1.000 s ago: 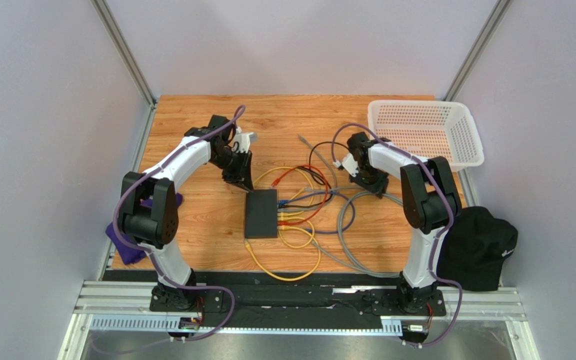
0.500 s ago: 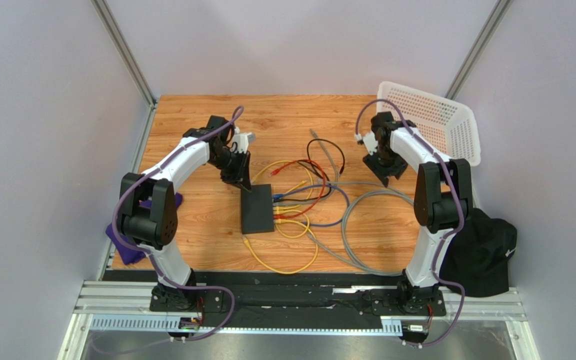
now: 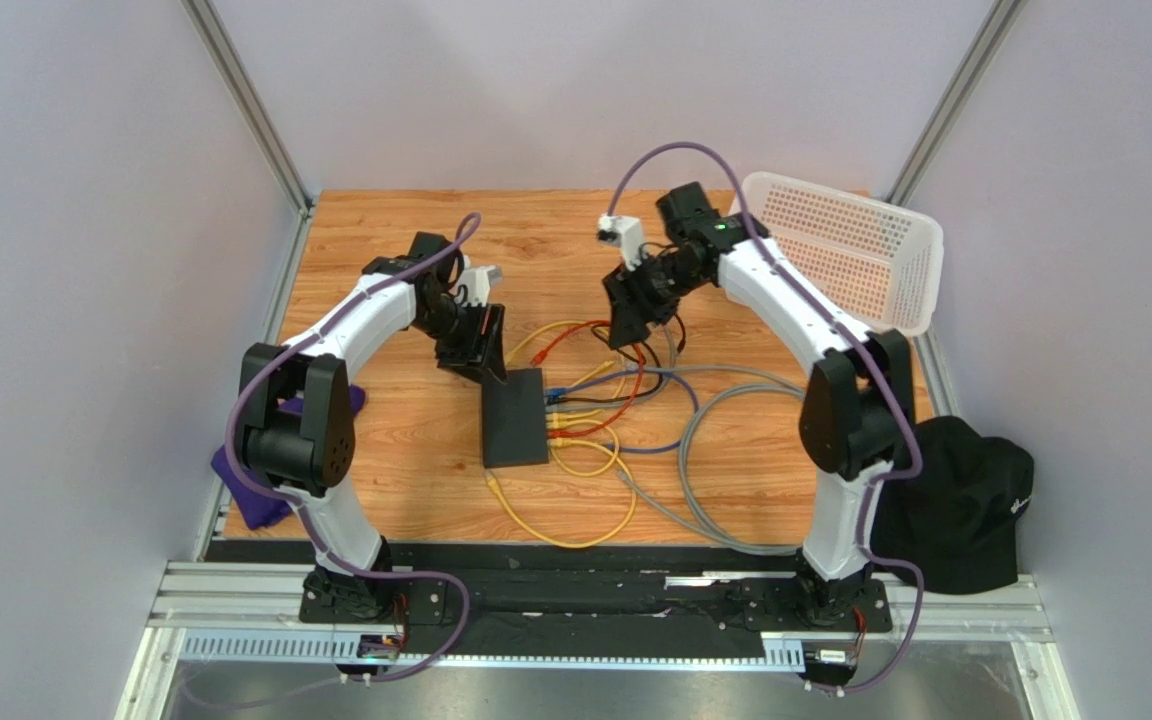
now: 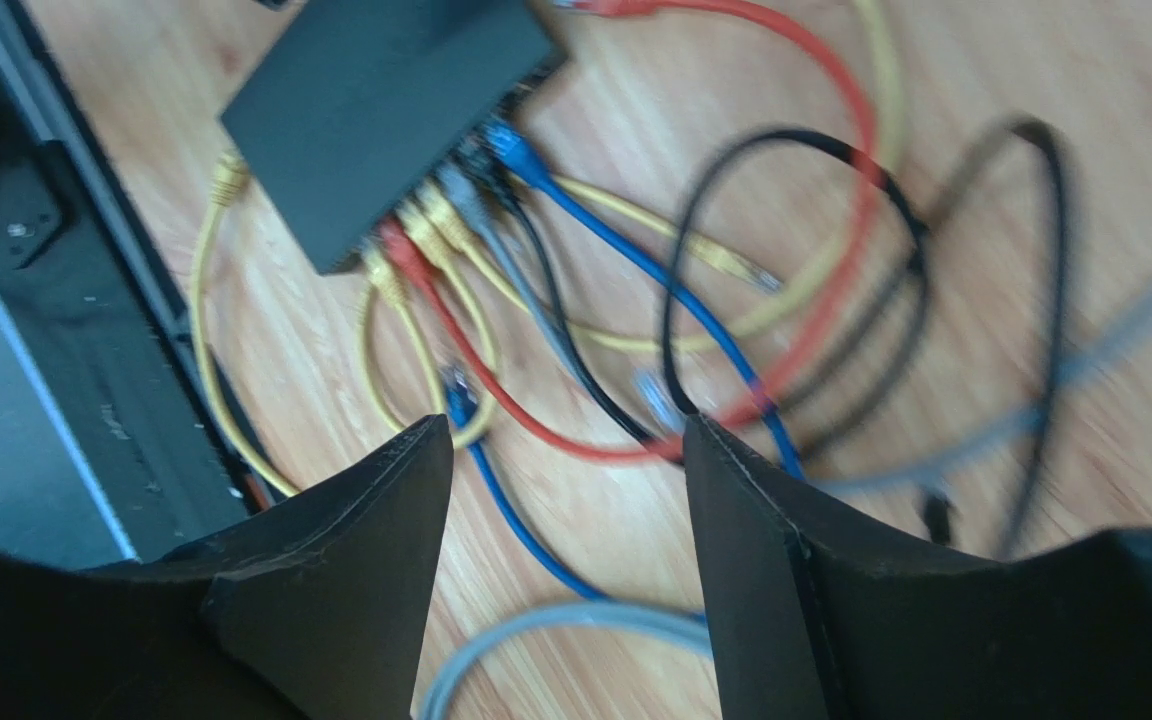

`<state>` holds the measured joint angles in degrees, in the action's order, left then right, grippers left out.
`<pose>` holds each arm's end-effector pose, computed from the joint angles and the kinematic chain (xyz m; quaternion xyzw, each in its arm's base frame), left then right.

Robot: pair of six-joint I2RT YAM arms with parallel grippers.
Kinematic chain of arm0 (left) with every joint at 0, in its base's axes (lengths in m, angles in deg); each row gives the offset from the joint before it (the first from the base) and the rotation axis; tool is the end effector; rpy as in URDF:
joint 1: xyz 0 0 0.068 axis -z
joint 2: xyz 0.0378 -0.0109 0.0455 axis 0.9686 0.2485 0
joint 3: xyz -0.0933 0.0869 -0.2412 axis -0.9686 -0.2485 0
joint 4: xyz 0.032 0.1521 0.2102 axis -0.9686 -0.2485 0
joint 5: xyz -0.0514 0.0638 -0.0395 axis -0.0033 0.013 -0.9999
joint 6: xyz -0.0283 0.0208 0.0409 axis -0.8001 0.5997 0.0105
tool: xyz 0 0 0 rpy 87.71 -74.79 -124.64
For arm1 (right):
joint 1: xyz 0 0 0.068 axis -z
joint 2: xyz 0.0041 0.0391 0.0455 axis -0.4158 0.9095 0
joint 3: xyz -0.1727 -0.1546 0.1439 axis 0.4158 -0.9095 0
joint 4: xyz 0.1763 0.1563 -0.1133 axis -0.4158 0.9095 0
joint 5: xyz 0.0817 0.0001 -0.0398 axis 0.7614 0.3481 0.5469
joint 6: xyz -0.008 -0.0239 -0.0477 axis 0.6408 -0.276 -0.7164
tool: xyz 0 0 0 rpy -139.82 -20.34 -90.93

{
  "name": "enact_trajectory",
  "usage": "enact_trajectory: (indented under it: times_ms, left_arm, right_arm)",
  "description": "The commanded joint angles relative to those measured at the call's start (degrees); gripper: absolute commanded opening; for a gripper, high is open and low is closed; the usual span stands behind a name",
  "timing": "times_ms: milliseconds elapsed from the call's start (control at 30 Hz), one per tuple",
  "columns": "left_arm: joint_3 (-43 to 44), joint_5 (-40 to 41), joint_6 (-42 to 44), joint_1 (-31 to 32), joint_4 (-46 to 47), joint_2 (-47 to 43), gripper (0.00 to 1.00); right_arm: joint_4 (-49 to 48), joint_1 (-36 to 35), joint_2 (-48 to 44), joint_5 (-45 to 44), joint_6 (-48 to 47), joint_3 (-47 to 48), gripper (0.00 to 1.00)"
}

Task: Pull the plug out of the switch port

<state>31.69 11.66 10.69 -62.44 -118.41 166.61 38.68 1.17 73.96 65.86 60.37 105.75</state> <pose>0.3320 -0.0943 0.2216 0.1091 0.9572 -0.2495 0.0982 0.3535 0.1751 0.2958 -0.4149 0.8346 0.2946 0.2111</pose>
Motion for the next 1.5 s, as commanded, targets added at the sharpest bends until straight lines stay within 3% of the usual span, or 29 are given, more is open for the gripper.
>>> enact_trajectory:
  times_ms: [0,200,433,1200,1467]
  left_arm:
    - [-1.3,-1.29,-3.08,-1.57,1.51,0.1,0.59]
    - [-1.83,-5.16,-4.67,-2.01,3.79,3.7,0.52]
    - [-1.22,-6.4,-5.72,-2.01,3.97,8.62,0.47]
    - [-1.22,-6.92,-5.46,-2.18,3.09,11.62,0.45]
    - [-1.3,-7.01,-5.37,-2.27,3.0,11.71,0.45]
  right_arm:
    - [-1.63,-4.46,8.85,8.36,4.16,6.25,0.6]
    - [-2.25,-7.62,19.38,13.29,6.18,13.29,0.55]
    - [-2.6,-9.21,26.25,15.66,7.32,16.37,0.55]
    - [-3.13,-9.38,36.19,16.37,6.71,20.42,0.59]
    - [-0.85,-9.3,38.57,16.28,3.9,20.42,0.5]
